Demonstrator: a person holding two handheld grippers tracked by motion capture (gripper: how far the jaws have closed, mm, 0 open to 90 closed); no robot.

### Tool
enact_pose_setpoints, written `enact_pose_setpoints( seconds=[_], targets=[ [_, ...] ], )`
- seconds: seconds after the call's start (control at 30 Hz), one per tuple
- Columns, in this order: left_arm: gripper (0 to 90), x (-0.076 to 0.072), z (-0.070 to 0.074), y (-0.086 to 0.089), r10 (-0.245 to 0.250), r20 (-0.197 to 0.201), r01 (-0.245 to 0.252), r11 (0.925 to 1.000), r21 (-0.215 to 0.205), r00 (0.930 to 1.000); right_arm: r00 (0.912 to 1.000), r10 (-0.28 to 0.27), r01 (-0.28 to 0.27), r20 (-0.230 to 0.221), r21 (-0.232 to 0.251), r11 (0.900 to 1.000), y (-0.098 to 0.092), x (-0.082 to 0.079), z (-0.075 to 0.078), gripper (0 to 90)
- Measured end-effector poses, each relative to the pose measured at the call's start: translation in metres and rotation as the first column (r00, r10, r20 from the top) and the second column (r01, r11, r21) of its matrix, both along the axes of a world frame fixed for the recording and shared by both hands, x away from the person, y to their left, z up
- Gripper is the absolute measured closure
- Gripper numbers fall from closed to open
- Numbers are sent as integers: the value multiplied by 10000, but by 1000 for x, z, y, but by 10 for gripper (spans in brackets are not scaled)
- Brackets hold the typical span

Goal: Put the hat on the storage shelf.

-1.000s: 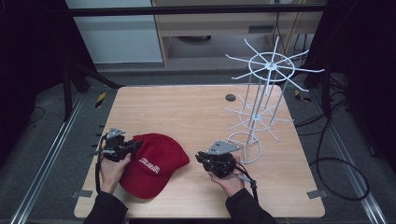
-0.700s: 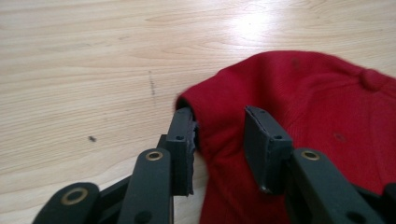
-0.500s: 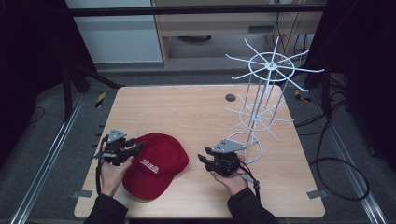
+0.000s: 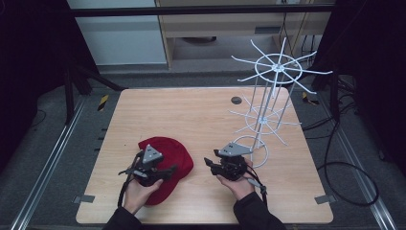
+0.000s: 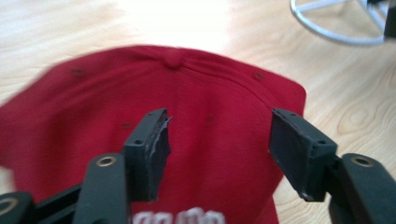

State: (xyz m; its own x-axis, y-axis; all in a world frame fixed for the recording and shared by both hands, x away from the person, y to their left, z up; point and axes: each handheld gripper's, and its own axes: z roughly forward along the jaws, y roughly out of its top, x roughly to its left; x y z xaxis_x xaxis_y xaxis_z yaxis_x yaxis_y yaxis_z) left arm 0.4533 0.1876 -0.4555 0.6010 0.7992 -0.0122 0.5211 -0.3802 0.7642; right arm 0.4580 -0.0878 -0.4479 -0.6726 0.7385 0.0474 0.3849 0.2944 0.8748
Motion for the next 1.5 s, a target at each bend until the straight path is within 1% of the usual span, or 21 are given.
enact_pose_setpoints(
  seconds=[0.13,0.2,0.43,0.53,0.7,0.77,0.87,1.0,1.03,1.07,1.13,1.2,1.23,1.27,1.3,1.33,1.37,1.4,1.43,1.47,1.5],
  targets=[
    [402,3,-5,-4,-81,-202,82,10000,40,9998,10000,-45,45,-42,19,10000,-1,1,0,503],
    [495,4,-7,-3,-191,-486,180,9996,-223,9986,10000,-74,74,-50,-20,10000,-1,1,-1,500],
    [798,7,-12,4,-134,-699,134,9999,-10,9975,10000,-34,34,-77,-1,10000,0,2,-2,499],
    [865,7,-12,5,-235,-807,241,9997,55,9965,9999,-73,73,-95,-8,10000,-1,1,-2,500],
    [890,3,-7,10,-928,-851,929,9957,-36,9920,10000,-71,71,-48,-21,10000,-3,1,-2,501],
    [891,0,-3,15,-1359,-810,1351,9907,-149,9874,10000,-74,74,-43,-35,10000,-5,0,-2,501],
    [891,-3,-1,24,-2012,-926,1993,9795,-288,9752,9999,-112,112,-59,20,9999,-8,-1,-2,500],
    [849,-10,-3,28,-1970,-805,1939,9800,-443,9771,9998,-170,171,-127,55,9998,-11,-2,-3,500],
    [849,-12,-2,28,-1913,-707,1872,9804,-607,9790,9997,-166,168,-190,103,9998,-11,-2,-3,499],
    [758,-17,2,28,-1796,-402,1764,9817,-722,9829,9997,-124,128,-192,170,9998,-9,-1,-4,498],
    [698,-20,5,29,-1593,-219,1570,9843,-810,9870,9998,-85,89,-182,193,9998,-7,-1,-4,498],
    [703,-29,14,39,-831,342,857,9927,-845,9960,9998,-4,9,-195,252,9997,0,0,-3,506],
    [713,-29,14,39,-831,342,857,9927,-845,9960,9998,-4,9,-195,252,9997,0,0,-3,506],
    [715,-30,17,51,159,664,-108,9970,-763,9977,9996,124,-116,-243,306,9995,8,3,-2,512],
    [700,-29,17,56,638,758,-586,9959,-690,9951,9994,179,-170,-287,325,9993,13,4,-3,512],
    [682,-27,17,65,1313,814,-1267,9902,-590,9880,9992,228,-219,-314,291,9993,17,5,-3,512],
    [653,-24,16,69,1654,790,-1603,9848,-669,9831,9991,267,-260,-337,219,9994,24,7,-4,510],
    [620,-21,13,77,2173,835,-2125,9752,-623,9725,9988,323,-317,-357,176,9993,27,8,-4,508],
    [614,-16,10,82,2445,773,-2403,9688,-601,9666,9985,382,-377,-383,143,9992,33,9,-5,502],
    [593,-16,10,82,2445,773,-2403,9688,-601,9666,9985,382,-377,-383,143,9992,33,9,-5,502],
    [584,-10,5,88,2539,420,-2505,9654,-724,9663,9975,444,-437,-546,141,9989,42,13,-7,495]
  ],
)
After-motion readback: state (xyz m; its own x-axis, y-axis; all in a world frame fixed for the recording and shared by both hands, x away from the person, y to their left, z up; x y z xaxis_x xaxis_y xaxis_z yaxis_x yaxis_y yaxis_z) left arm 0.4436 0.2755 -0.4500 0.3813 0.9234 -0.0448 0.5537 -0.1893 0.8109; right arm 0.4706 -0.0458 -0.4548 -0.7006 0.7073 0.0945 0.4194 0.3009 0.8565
